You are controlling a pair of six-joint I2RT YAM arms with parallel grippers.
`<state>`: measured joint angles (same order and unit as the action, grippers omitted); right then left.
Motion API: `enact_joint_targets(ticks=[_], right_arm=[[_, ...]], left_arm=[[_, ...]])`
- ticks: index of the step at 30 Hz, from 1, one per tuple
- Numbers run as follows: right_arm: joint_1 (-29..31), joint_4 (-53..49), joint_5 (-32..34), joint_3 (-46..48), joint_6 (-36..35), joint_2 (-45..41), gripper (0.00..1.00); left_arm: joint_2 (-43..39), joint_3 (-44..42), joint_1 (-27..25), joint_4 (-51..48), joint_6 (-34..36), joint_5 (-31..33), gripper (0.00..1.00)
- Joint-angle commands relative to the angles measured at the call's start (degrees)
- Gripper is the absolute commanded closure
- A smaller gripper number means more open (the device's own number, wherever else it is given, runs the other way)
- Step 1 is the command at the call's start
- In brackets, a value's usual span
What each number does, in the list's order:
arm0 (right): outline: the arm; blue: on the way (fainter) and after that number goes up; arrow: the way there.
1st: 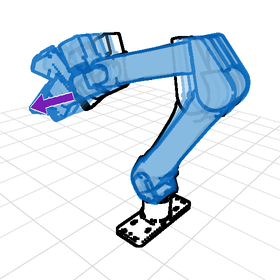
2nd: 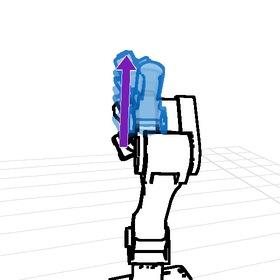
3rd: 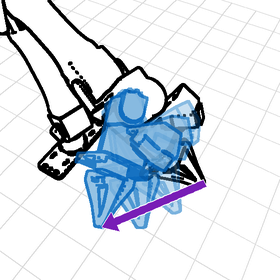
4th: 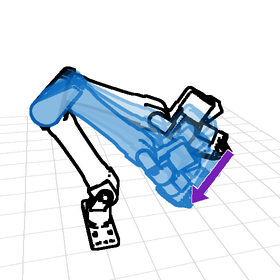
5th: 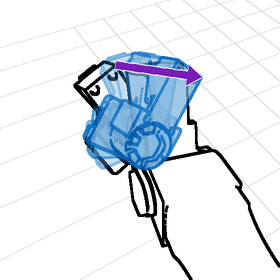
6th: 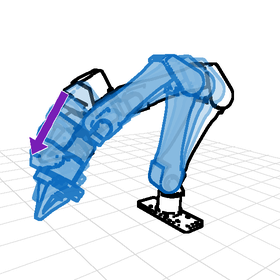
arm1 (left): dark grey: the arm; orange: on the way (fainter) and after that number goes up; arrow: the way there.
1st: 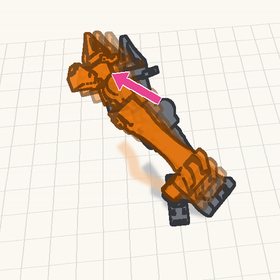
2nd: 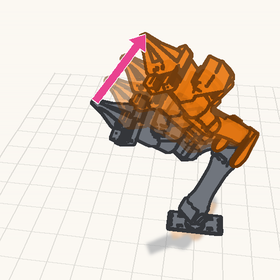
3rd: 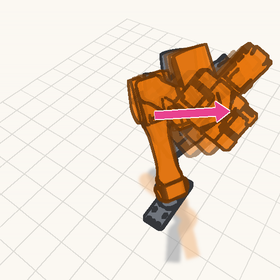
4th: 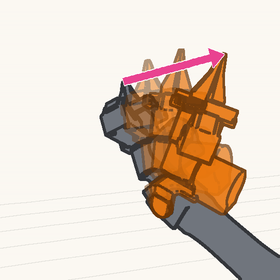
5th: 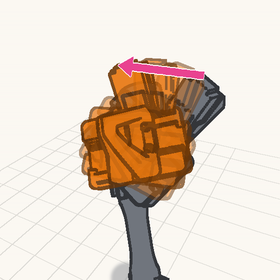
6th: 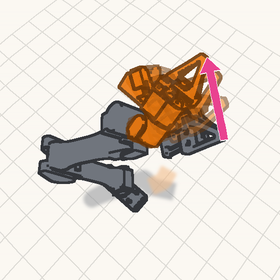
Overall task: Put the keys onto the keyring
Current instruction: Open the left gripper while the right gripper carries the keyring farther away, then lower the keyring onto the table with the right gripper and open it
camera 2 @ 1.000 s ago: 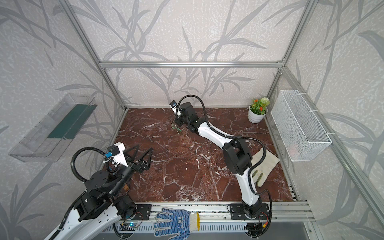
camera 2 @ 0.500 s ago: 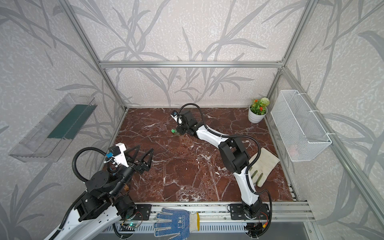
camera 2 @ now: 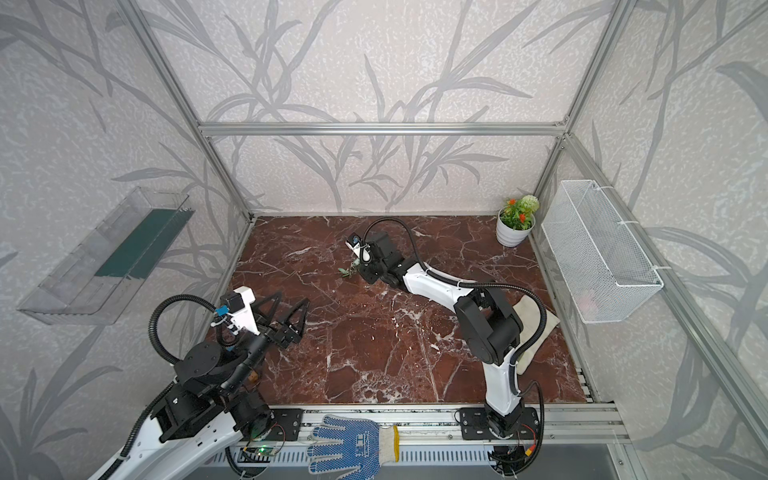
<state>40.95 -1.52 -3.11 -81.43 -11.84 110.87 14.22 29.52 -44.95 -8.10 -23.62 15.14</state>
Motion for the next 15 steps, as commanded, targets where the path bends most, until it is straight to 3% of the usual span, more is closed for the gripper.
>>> enact_joint_targets(ticks=[1, 15], right_arm=[[0.4, 0.2, -1.7, 2.5, 1.4, -3.2, 1.0], [1.2, -7.9, -6.3, 13.2, 7.1, -10.4, 1.0]], left_arm=[[-0.3, -0.5, -0.1, 1.6, -0.6, 0.5, 0.01], [0.2, -0.7, -0.2, 2.0, -0.6, 0.5, 0.01]])
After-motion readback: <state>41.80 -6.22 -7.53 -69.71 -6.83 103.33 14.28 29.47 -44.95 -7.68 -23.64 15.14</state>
